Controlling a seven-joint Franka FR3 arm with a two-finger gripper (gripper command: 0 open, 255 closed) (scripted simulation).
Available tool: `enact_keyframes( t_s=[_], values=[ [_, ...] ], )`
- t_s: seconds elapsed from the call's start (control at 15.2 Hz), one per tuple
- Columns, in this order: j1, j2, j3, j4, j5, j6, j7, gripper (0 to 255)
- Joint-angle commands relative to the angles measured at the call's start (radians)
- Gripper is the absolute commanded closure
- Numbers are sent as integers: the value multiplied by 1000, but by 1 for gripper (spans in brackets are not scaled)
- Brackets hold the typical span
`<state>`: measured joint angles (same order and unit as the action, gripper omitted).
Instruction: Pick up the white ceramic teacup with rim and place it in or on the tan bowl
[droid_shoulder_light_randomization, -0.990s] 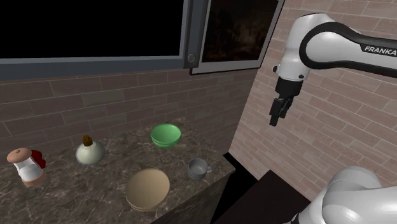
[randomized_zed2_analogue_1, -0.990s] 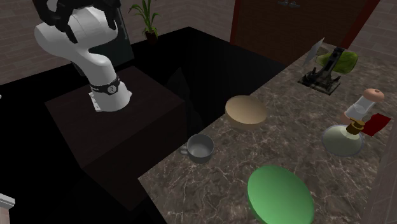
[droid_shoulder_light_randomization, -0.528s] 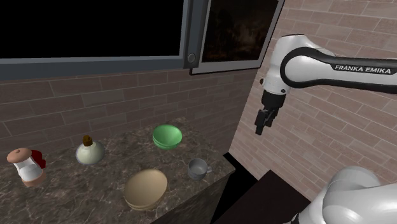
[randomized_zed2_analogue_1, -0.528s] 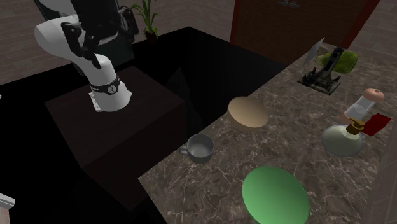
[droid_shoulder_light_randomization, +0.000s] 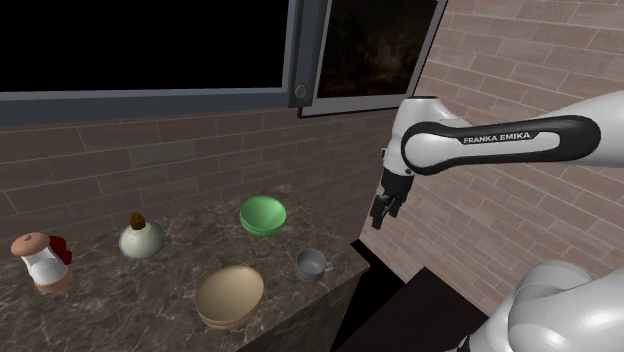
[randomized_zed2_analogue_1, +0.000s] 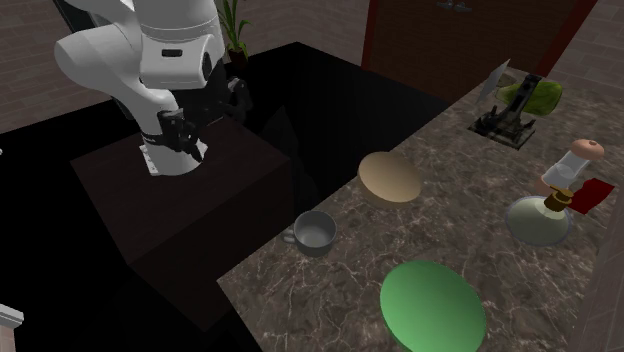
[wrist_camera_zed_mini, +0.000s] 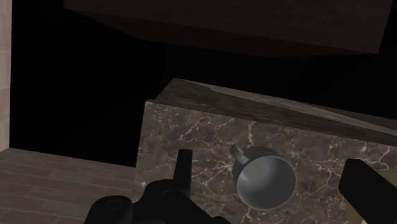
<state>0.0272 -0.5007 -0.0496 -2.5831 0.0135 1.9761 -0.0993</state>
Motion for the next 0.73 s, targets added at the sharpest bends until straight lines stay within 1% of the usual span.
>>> enact_keyframes(
  t_s=[0.0,0.33,0.66],
  values=[
    [9,71,5,-11,13,92,7,0],
    [29,253,13,-8,46,288,13,0],
    [48,456,23,36,87,464,9,0]
  ],
)
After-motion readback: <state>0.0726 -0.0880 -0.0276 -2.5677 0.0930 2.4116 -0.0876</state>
